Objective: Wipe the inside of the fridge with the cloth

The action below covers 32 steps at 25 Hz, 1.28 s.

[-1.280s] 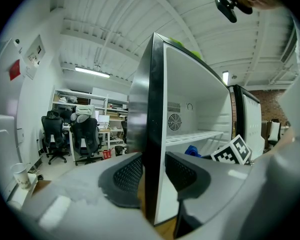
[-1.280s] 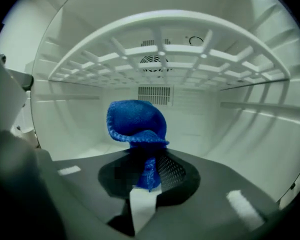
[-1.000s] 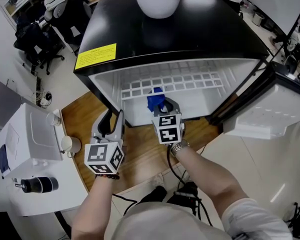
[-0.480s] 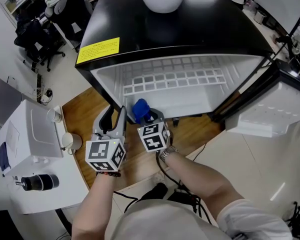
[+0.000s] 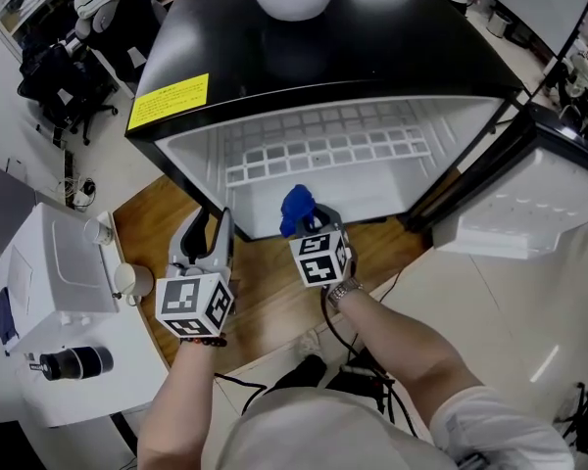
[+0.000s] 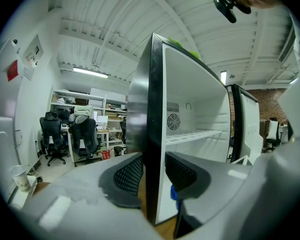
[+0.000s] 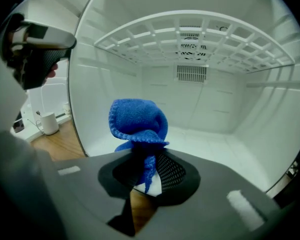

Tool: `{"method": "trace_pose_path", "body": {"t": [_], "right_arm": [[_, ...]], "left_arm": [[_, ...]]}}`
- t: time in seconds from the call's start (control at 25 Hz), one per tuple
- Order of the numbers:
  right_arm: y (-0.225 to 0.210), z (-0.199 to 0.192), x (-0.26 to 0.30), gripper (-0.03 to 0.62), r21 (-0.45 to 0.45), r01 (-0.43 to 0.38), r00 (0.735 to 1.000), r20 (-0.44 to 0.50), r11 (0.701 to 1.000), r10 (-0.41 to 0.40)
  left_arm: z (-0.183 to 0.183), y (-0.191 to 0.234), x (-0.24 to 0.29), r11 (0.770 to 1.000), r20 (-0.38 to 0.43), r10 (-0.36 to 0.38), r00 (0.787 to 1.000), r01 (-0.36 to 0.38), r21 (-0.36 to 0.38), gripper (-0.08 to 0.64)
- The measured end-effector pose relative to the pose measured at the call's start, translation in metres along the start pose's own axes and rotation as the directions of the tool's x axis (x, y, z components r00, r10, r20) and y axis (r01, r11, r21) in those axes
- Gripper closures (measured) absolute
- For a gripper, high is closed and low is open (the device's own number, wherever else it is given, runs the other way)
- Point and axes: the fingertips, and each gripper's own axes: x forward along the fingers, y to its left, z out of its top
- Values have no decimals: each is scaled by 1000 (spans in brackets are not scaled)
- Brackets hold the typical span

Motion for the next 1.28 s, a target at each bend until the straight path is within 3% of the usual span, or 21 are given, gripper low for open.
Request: {"method": "trace_pose_path", "body": {"t": [0.52,0.88,1.28], "right_arm": [[-97,-19,-25,520,34,165,986,-27,986,-164],[-153,-30,-42,520,37,261,965,-54,965,-258],[-184,-40,-53,520,47,320,945,-88,946,-315]], "left_arm": [[-11,-10,-17,1000,-22,-4,1000,4,0,423],[-24,-51,-16,996,-53,-84,995,85,26,423],[-17,-91,-1,983,-51,-169,984,172,58,423]]}}
